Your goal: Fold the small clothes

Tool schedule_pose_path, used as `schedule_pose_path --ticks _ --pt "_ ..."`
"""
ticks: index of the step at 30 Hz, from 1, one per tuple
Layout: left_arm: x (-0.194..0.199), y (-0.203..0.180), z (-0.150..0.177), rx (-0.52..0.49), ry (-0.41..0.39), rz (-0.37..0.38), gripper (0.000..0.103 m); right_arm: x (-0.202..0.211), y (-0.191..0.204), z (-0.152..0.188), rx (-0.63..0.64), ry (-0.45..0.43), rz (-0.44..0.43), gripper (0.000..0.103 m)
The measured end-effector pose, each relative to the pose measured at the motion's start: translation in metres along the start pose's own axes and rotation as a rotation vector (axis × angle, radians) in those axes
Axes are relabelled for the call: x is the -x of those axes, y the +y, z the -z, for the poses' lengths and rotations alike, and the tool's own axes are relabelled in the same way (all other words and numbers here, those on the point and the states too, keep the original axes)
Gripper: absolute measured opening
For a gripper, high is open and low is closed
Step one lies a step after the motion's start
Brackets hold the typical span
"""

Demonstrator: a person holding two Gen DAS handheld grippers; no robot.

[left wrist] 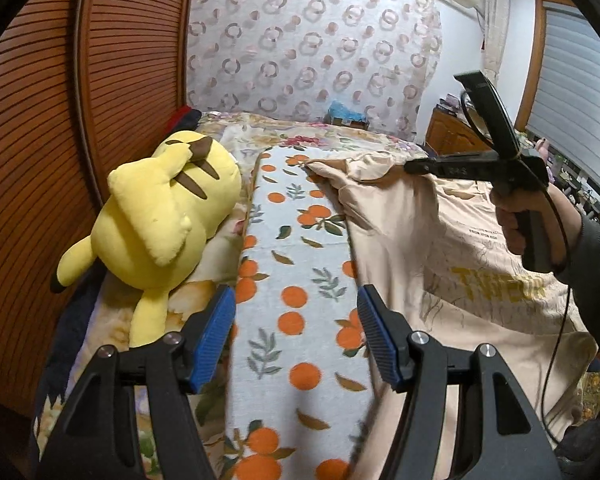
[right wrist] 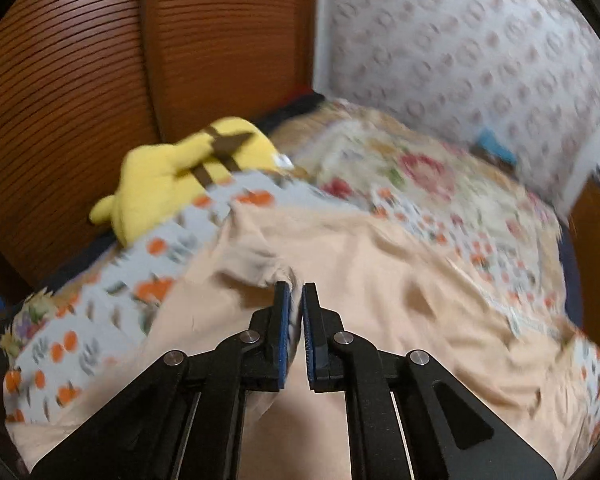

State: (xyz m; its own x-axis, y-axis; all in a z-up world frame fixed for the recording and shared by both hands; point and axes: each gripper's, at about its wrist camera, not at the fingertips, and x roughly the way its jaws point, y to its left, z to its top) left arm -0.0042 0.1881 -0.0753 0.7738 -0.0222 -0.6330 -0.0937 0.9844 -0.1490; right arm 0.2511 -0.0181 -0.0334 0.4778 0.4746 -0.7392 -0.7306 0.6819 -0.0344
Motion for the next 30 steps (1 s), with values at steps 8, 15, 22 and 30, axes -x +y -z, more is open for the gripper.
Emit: schedule_pose_path --ticks 8,15,22,30 --pt "-0.025 -0.017 -0.012 -0.030 0.034 -0.006 0.063 0.006 -0.017 0.016 -0.002 -0.024 -0.017 0.038" --pt "-0.047 -0.027 -0.019 -0.047 0.077 -0.006 0.063 -0.030 0.008 0.009 0.067 0.005 -0.031 0.038" --pt "-0.054 -0.041 -0.023 -0.065 0.090 0.011 0.063 -0.060 -0.027 -0.002 0.022 0.048 0.149 0.037" --pt "-0.062 -0.062 -0.031 -0.070 0.088 0.043 0.063 -0.008 -0.069 0.013 -0.062 -0.007 0.114 0.038"
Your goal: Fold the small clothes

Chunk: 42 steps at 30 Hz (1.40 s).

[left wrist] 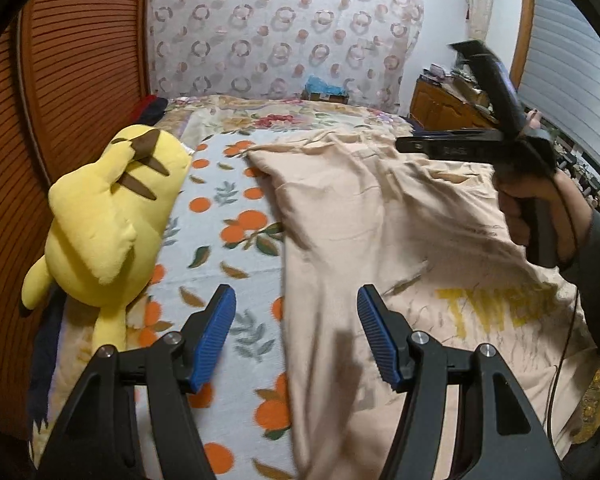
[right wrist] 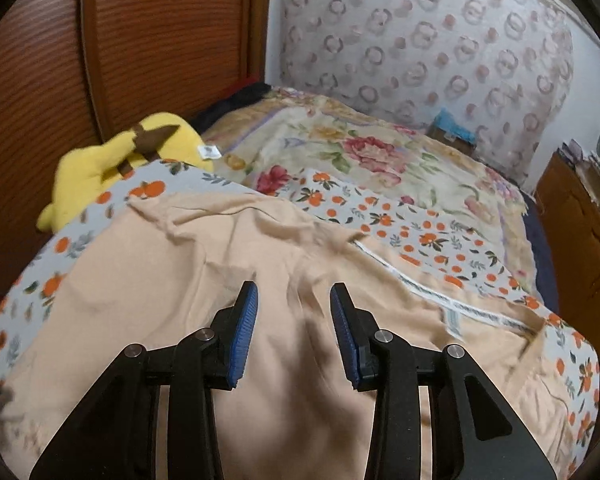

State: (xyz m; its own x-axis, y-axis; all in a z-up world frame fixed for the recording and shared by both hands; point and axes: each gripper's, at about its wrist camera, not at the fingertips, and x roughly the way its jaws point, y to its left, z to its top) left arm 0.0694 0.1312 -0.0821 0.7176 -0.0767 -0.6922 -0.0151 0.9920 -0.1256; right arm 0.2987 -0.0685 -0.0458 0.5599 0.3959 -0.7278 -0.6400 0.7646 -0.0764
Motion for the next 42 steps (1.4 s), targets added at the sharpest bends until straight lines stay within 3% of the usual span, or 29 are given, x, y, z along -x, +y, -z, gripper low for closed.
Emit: schedule_pose_path --ticks 7,9,11,14,19,32,42 --pt "-0.007 -0.027 -0.014 -0.042 -0.001 0.029 0.063 0.071 -0.019 0.041 -0.014 -0.051 -0.054 0.038" --pt "-0.011 -0.038 -0.018 -0.055 -0.001 0.040 0.063 0.097 -0.030 0.058 -0.011 -0.064 -0.036 0.038" --pt "-0.016 -0.048 -0.022 -0.068 0.004 0.049 0.063 0.120 -0.042 0.072 -0.009 -0.079 -0.016 0.049" --pt "-0.025 -0.066 -0.027 -0.084 0.014 0.070 0.063 0.147 -0.066 0.093 -0.042 -0.098 0.025 0.057" --pt "-0.046 -0.096 -0.032 -0.127 0.047 0.094 0.063 0.176 -0.114 0.138 -0.108 -0.070 0.115 0.057" --pt "-0.076 -0.142 -0.034 -0.218 0.118 0.100 0.063 0.213 -0.222 0.242 -0.328 0.006 0.290 0.057" --pt "-0.081 -0.150 -0.030 -0.249 0.120 0.089 0.064 0.211 -0.232 0.267 -0.398 0.033 0.272 0.057"
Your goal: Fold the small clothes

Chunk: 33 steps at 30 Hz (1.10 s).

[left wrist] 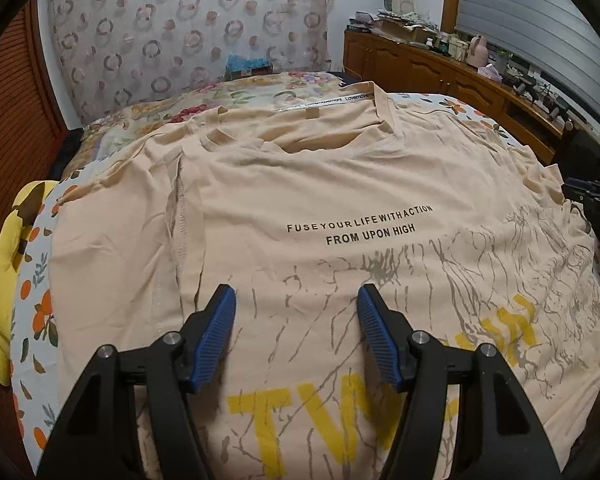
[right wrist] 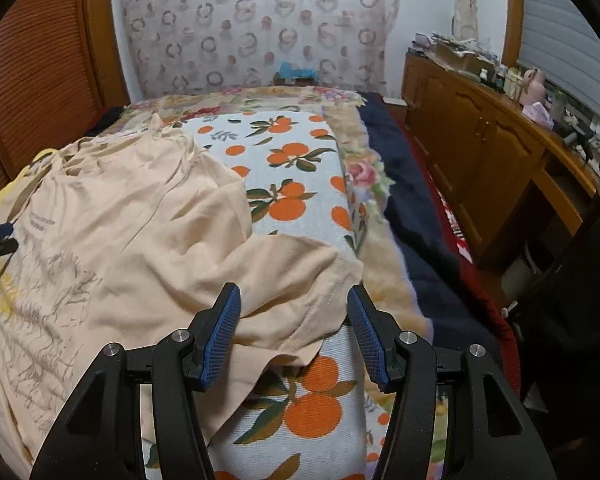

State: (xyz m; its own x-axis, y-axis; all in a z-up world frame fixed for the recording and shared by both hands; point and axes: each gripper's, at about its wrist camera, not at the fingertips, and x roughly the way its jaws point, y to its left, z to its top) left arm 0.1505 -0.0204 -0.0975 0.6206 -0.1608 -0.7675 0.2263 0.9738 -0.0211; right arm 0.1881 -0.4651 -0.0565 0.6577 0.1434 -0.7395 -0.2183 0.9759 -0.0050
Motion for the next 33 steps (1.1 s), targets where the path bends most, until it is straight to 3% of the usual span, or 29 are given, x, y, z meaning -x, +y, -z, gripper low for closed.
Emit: schedule_pose_path --ticks 2,6,12,15,20,24,29,33 --pt "0.000 0.000 0.000 -0.005 0.003 0.008 0.068 -0.001 0.001 0.000 0.006 0.004 0.000 0.053" --pt "-0.005 -0.007 0.000 -0.038 0.020 0.018 0.089 -0.006 0.003 0.001 0.017 0.025 0.012 0.049" --pt "-0.007 -0.007 -0.003 -0.038 0.026 0.021 0.093 -0.007 0.002 0.003 0.016 0.031 0.011 0.047" --pt "-0.008 -0.006 -0.003 -0.034 0.028 0.018 0.095 -0.006 0.003 0.003 0.028 0.030 0.006 0.041" --pt "-0.009 -0.004 -0.003 -0.024 0.031 0.010 0.097 -0.006 0.013 0.003 0.079 0.033 -0.023 0.008" --pt "-0.009 -0.005 -0.003 -0.018 0.032 0.005 0.098 -0.003 0.025 0.000 0.108 0.026 -0.040 0.005" --pt "-0.006 -0.005 -0.002 -0.003 0.028 -0.005 0.098 0.025 0.044 -0.022 0.126 -0.070 -0.101 0.005" --pt "0.013 -0.001 0.002 0.024 -0.047 -0.025 0.098 0.041 0.073 -0.048 0.161 -0.137 -0.158 0.005"
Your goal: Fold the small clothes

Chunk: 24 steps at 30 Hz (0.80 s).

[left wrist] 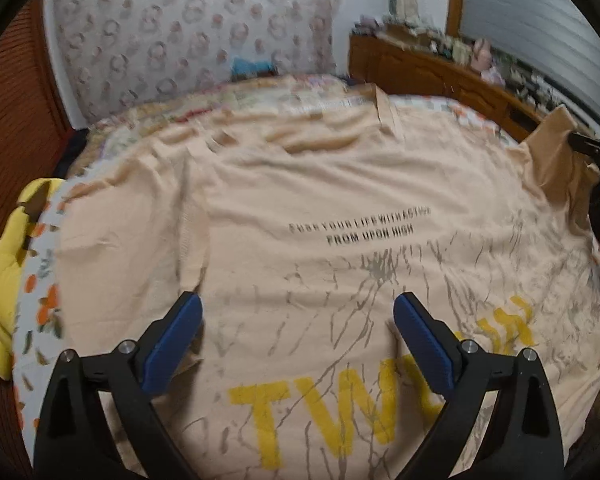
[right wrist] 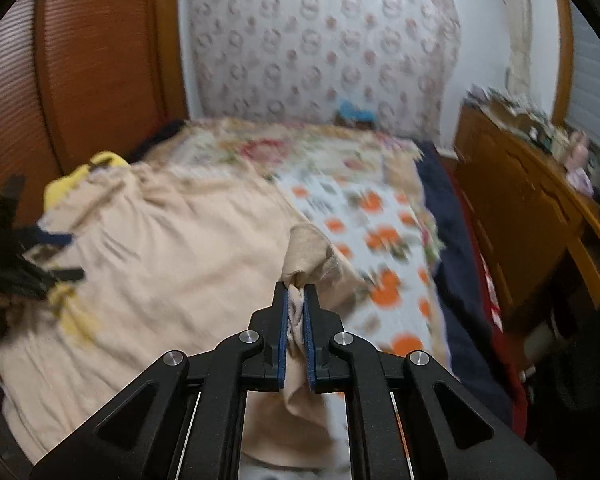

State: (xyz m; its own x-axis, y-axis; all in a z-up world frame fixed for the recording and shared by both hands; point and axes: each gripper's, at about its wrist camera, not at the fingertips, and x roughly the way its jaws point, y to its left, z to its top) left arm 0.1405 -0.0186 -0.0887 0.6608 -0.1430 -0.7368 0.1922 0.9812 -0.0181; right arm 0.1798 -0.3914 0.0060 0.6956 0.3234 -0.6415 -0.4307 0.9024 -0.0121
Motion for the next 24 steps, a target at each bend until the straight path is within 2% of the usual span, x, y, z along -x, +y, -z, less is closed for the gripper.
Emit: schedule_pose_path --ticks 6,10,13,17,19,24 --pt "0.040 0.007 0.003 0.029 -0.089 0.009 0.098 -0.019 0.051 -0.041 0.061 -0.036 -0.106 0.005" --pt "0.060 0.014 0.008 0.031 -0.106 0.015 0.098 -0.037 0.081 -0.057 0.067 -0.036 -0.201 0.006" --pt "0.068 0.014 0.012 0.018 -0.120 -0.001 0.098 -0.044 0.092 -0.061 0.074 -0.036 -0.194 0.020" --pt "0.074 0.017 0.016 0.031 -0.131 0.013 0.098 -0.045 0.090 -0.056 0.076 -0.024 -0.179 0.027" --pt "0.077 0.017 0.018 0.042 -0.139 0.033 0.098 -0.044 0.088 -0.050 0.077 -0.012 -0.167 0.028" --pt "0.080 0.009 0.024 0.051 -0.159 0.013 0.098 -0.038 0.075 -0.018 0.066 0.042 -0.145 0.028"
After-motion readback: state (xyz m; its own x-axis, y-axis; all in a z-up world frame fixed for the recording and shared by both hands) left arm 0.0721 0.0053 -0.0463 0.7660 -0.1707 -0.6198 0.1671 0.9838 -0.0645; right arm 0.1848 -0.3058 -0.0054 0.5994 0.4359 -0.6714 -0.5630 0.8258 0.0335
